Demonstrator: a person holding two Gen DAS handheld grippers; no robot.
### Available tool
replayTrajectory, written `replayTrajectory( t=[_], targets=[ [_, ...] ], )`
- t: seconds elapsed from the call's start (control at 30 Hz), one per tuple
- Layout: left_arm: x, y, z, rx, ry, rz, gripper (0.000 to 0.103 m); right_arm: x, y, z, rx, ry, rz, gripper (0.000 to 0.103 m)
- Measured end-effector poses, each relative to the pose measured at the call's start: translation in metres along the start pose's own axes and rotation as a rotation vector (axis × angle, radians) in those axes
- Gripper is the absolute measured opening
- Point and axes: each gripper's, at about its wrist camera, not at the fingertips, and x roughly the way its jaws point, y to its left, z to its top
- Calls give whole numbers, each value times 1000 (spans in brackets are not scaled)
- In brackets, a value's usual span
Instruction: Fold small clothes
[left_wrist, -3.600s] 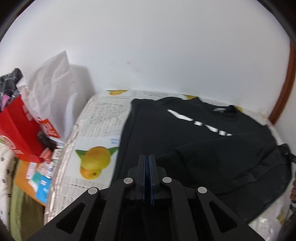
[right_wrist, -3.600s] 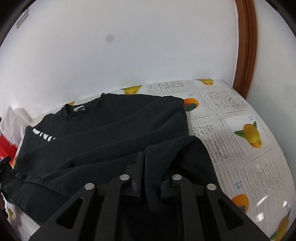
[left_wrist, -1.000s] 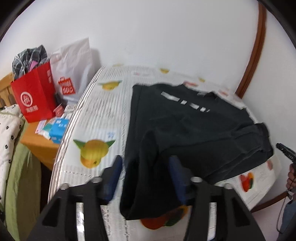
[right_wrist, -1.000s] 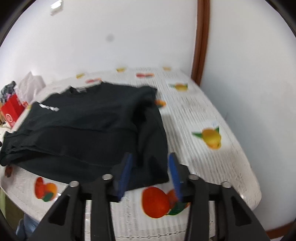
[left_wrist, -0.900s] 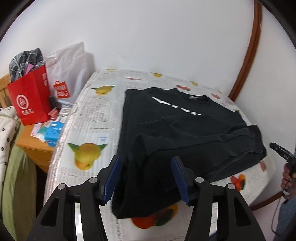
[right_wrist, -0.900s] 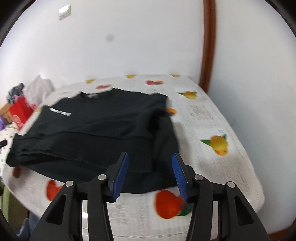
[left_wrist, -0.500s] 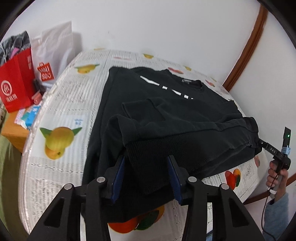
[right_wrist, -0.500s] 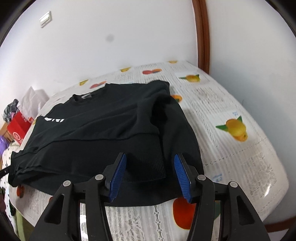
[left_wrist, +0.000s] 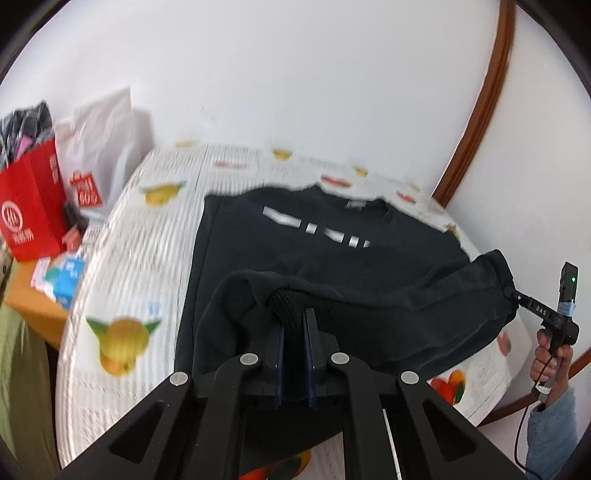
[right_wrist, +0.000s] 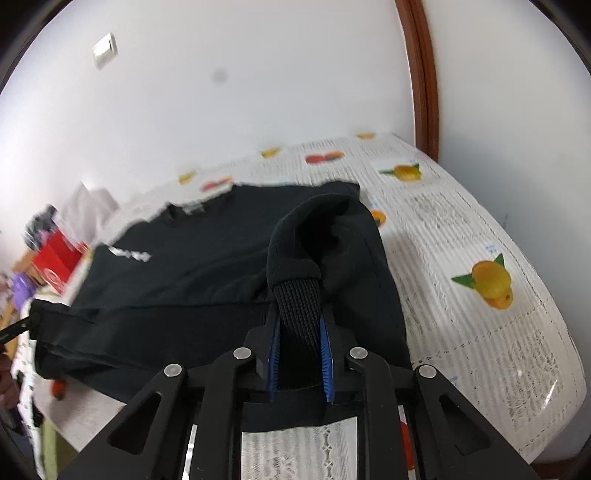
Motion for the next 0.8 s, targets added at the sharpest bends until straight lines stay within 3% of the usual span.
replayTrajectory(
  t=[0.27,0.43,0.57,0.8],
  targets=[
    [18,-2,50,-24,-54,-9,8,-18,-3,21,58,-53,78,17],
    [41,-1,73,-30,-52,-19,8,0,-3,27,66,-3,34,18],
    [58,-1,78,-15,-35,-4,8,11,-7,20,40,73,-28,21],
    [75,6,71,-11,-4,10,8,3,-6,21,18,51,-25,23]
  ],
)
